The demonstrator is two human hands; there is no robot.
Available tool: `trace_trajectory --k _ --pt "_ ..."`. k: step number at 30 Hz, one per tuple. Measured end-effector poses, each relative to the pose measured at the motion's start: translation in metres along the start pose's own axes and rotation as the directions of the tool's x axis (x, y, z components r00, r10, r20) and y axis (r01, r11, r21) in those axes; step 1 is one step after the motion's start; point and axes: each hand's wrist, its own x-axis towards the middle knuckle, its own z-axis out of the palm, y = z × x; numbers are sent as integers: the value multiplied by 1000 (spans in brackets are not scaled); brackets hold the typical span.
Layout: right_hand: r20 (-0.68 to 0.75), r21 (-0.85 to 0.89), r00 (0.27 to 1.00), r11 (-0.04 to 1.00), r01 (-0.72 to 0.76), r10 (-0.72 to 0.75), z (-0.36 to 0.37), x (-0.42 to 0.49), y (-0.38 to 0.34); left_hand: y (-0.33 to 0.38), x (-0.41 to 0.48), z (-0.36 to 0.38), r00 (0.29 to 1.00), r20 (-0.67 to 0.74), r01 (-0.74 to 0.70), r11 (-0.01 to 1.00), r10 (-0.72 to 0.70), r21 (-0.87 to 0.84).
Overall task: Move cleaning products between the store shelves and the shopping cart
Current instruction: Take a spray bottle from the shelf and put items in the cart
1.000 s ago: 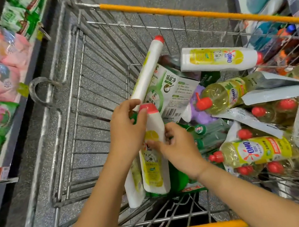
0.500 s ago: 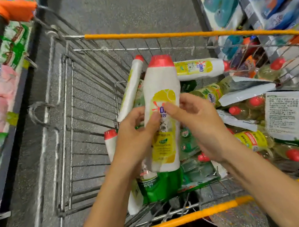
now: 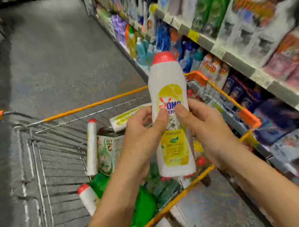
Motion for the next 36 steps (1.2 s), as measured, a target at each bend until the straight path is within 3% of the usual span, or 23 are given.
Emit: trace_trajectory --k 9,19,30,36 --pt "-285 -43 948 990 134 -140 -105 -84 -97 66 -41 130 931 356 -92 996 86 0" --pt "-517 -204 772 929 308 -370 -209 -234 -212 138 -161 280 704 651 -258 956 284 -139" --pt "-600 -349 598 847 401 -531 -271 -349 -296 197 -258 384 471 763 -353 888 442 -296" --pt "-591 -424 543 803 419 -596 -304 -372 -328 222 -275 428 397 776 -416 850 490 -324"
